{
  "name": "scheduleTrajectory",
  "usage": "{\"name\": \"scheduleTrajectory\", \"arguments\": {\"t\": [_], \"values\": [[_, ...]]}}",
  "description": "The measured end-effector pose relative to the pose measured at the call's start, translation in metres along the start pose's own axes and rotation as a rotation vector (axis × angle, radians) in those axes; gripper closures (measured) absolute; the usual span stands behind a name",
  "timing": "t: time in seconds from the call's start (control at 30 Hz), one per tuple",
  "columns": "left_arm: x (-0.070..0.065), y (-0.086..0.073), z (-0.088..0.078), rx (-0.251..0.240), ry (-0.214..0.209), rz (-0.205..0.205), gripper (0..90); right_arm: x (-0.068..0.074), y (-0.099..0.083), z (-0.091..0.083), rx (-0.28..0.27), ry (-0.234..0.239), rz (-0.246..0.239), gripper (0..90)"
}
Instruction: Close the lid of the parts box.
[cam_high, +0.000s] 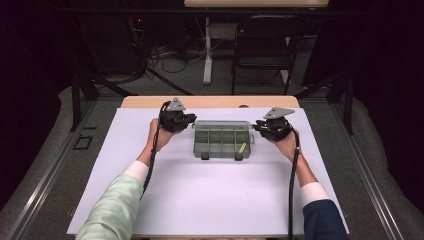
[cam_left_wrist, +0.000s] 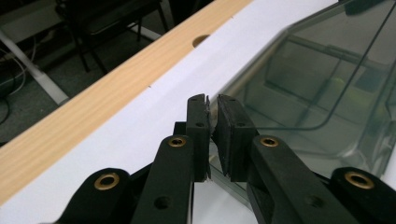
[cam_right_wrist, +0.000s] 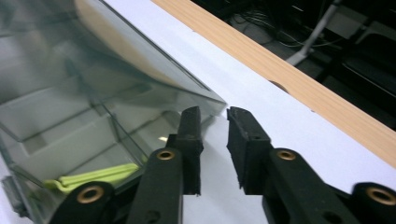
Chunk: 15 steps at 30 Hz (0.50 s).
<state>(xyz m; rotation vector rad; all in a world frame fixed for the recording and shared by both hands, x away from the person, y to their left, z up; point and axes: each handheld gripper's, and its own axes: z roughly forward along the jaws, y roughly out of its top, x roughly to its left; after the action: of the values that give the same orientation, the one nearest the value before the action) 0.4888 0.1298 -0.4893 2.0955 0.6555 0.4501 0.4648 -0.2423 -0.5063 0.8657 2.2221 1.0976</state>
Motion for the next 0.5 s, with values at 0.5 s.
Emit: {"name": "scheduleTrajectory", "arguments": {"t": [0.5], "values": [[-0.018, -0.021, 0.009, 0.015, -0.065, 0.008, 88.0, 0.018, 0.003, 0.005, -0.025, 0.048, 0.014, 90.0]]}}
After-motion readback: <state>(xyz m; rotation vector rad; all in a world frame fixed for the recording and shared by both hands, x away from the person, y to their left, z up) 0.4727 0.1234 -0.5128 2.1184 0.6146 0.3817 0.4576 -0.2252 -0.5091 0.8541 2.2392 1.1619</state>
